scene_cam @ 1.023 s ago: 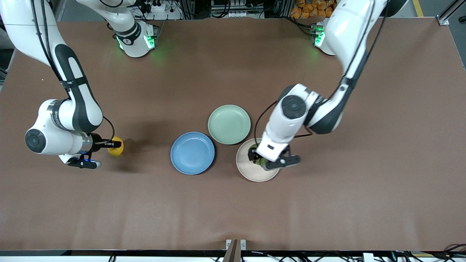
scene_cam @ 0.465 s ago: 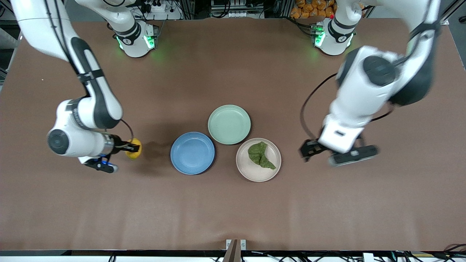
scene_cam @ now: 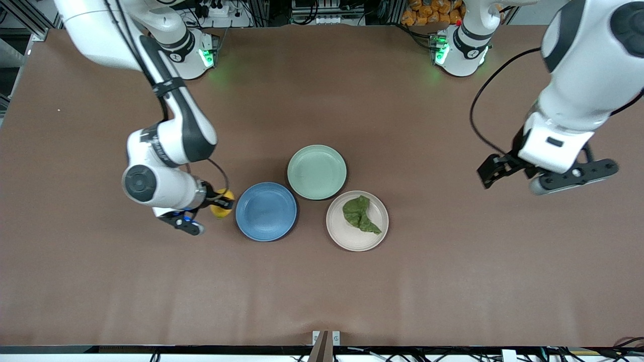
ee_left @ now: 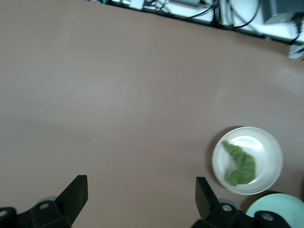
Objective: Place lemon and lettuce in plates
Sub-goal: 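Lift the left gripper away while the right gripper carries the lemon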
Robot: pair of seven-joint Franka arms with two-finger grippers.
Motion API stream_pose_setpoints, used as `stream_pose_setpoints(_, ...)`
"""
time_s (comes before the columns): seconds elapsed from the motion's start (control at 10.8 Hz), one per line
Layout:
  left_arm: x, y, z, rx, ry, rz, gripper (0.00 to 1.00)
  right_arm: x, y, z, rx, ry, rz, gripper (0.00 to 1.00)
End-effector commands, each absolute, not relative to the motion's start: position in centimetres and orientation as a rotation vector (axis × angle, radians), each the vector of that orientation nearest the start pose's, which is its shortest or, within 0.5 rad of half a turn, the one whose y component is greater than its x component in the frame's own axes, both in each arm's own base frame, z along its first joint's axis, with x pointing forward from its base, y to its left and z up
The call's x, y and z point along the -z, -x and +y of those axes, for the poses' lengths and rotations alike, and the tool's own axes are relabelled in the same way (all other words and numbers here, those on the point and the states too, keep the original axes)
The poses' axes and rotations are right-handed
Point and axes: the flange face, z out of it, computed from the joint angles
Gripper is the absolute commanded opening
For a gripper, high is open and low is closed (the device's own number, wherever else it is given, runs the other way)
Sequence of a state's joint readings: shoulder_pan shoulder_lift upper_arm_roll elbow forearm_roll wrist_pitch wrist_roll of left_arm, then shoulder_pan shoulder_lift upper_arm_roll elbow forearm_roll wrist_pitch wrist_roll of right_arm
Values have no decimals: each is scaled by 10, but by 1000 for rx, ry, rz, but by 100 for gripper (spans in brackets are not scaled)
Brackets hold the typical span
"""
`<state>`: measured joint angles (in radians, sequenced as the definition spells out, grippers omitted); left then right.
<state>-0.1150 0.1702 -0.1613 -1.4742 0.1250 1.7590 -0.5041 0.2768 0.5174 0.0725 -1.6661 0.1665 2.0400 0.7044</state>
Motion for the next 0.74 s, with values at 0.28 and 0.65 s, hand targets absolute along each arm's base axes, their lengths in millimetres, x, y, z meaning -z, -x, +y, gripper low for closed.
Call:
stream_pose_setpoints(0.28, -615, -576, -93, 134, 3082, -292, 100, -262, -629, 319, -252, 2883, 869, 0)
stream_pose_setpoints(0.65, -620, -566, -86, 118, 3087, -254, 100, -252, -630, 315, -253, 2884, 901, 95)
